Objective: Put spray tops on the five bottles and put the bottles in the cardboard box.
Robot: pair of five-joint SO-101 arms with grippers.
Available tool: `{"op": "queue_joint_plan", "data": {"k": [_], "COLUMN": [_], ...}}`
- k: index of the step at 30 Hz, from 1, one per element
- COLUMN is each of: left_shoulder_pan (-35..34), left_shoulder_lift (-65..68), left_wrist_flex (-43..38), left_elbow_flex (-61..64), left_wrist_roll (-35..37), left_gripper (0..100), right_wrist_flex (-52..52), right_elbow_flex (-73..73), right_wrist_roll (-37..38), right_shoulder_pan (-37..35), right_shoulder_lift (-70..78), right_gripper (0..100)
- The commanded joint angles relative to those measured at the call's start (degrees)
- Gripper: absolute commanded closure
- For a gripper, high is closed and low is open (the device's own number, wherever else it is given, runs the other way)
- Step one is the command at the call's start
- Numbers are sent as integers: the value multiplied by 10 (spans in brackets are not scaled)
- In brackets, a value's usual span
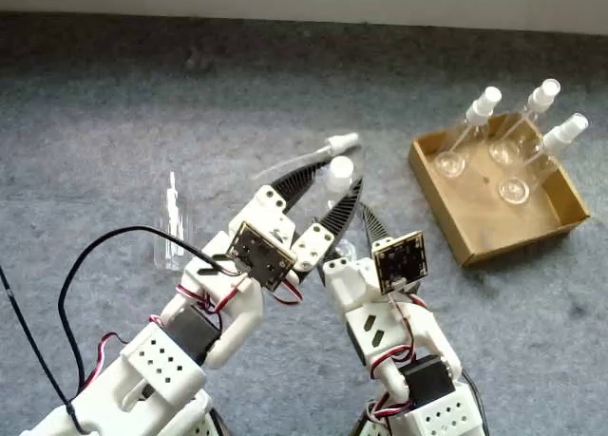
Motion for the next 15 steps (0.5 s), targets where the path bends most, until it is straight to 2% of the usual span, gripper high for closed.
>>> {"op": "queue_joint_plan", "data": {"k": [1,4,9,15], "left_shoulder_pan": [6,6,-19,-20], "left_shoulder_lift": [-7,-7,-6,-5], "left_wrist_flex": [-42,-48,-25,-2], "left_elbow_flex": [27,29,-4,-25], "left_wrist_roll": [6,14,113,129], "left_gripper": [995,995,995,995], "right_wrist_flex": [-12,-12,-11,7], "right_elbow_flex": [77,77,77,77], "right_wrist_roll": [-7,-7,-7,-7], "right_shoulder_pan": [-3,-3,-3,-4], "right_shoulder_lift": [-2,-2,-2,-4], "right_gripper": [896,896,896,896]}}
